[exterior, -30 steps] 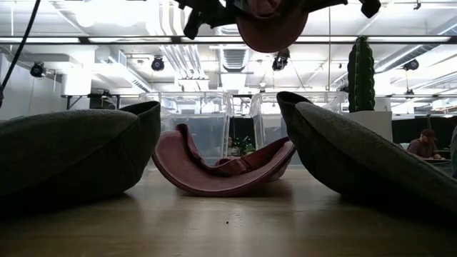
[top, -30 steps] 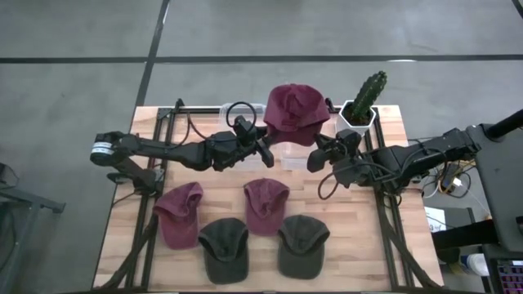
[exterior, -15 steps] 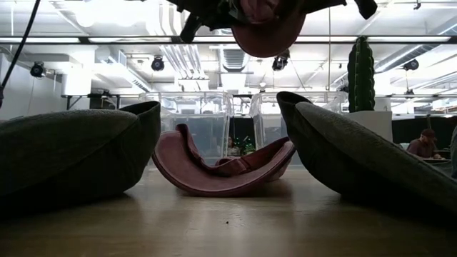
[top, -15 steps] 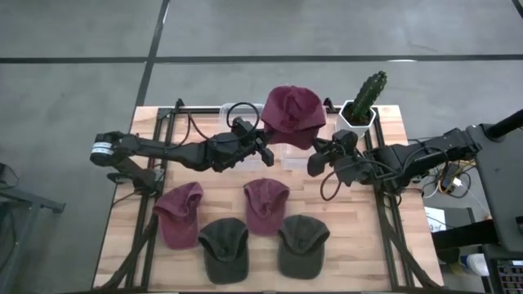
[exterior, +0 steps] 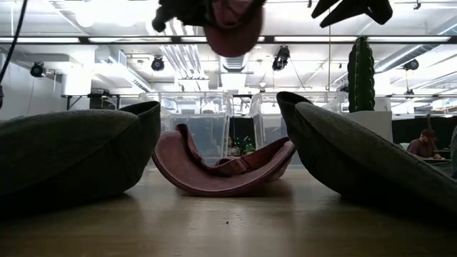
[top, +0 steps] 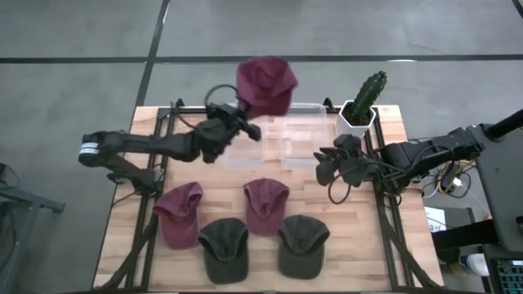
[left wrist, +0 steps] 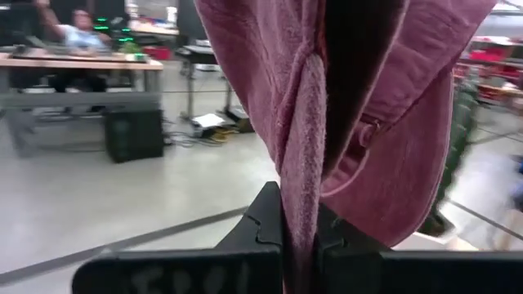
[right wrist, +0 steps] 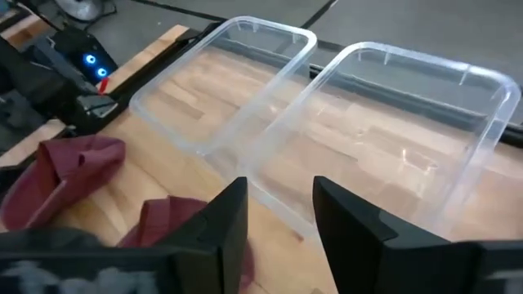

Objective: Pick & Place hat
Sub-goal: Put the right red cap into the left transparent bin

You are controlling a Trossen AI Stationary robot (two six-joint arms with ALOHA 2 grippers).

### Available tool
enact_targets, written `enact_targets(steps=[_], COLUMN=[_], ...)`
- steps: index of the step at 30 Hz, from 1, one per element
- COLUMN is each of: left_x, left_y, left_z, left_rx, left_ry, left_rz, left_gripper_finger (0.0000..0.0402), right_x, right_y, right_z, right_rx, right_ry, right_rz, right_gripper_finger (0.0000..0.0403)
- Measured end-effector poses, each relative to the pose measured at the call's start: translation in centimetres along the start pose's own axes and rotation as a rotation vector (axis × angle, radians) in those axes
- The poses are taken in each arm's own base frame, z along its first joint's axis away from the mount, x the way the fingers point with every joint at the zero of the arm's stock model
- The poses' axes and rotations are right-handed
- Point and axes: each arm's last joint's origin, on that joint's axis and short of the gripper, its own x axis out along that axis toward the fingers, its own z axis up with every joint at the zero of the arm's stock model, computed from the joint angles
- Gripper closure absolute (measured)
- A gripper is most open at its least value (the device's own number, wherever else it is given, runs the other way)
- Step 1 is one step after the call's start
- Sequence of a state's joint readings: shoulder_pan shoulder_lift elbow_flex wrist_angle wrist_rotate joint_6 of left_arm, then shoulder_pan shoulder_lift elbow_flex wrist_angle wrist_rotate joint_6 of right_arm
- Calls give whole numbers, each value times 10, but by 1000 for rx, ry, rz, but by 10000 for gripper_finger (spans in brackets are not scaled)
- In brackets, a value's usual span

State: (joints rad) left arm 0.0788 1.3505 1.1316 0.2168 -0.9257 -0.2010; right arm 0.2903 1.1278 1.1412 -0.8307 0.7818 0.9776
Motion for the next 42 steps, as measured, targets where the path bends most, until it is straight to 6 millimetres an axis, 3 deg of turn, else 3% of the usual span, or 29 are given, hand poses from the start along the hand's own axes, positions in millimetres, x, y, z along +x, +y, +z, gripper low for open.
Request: enact_targets(steps=[5, 13, 21, 29, 42], left_x=[-8, -28, -28, -24, -22], left_y=[32, 66, 62, 59, 62], left_z=[13, 5, -11, -30, -41], left_rx=[-36, -141, -292, -372, -429], left_ry=[74, 312, 502, 604, 730], left_rz=[70, 115, 32, 97, 163], left_gripper_finger=[397, 397, 397, 397, 397], right_x=[-1, -3, -4, -4, -4], right_y=[0, -2, -3, -3, -3], right_z=[0, 3, 3, 3, 3], right_rx=[-63, -104, -98, -96, -96], right_ry=[-2, -10, -14, -13, -13], right_rz=[1, 10, 13, 13, 13], right_gripper_finger=[262, 275, 281, 271, 278])
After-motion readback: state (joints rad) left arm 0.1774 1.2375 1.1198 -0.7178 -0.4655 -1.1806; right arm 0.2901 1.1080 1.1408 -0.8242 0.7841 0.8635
